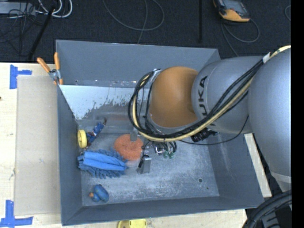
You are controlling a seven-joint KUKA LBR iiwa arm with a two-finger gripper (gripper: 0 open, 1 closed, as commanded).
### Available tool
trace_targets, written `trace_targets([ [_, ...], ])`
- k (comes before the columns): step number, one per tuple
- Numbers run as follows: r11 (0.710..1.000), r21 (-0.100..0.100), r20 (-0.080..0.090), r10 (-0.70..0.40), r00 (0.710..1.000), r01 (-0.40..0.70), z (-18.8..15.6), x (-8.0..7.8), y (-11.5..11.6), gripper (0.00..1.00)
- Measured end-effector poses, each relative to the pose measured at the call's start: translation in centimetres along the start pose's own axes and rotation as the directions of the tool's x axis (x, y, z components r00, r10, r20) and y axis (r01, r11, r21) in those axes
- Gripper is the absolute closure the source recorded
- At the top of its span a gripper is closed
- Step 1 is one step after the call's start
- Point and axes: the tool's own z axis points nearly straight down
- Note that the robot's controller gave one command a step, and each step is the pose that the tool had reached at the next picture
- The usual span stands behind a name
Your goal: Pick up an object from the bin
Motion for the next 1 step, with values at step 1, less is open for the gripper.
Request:
trace_targets([
  [1, 0.959, 0.0, 0.003, -0.285, 0.959, 0.285, 3.69, -5.36, 0.82, 1.0],
])
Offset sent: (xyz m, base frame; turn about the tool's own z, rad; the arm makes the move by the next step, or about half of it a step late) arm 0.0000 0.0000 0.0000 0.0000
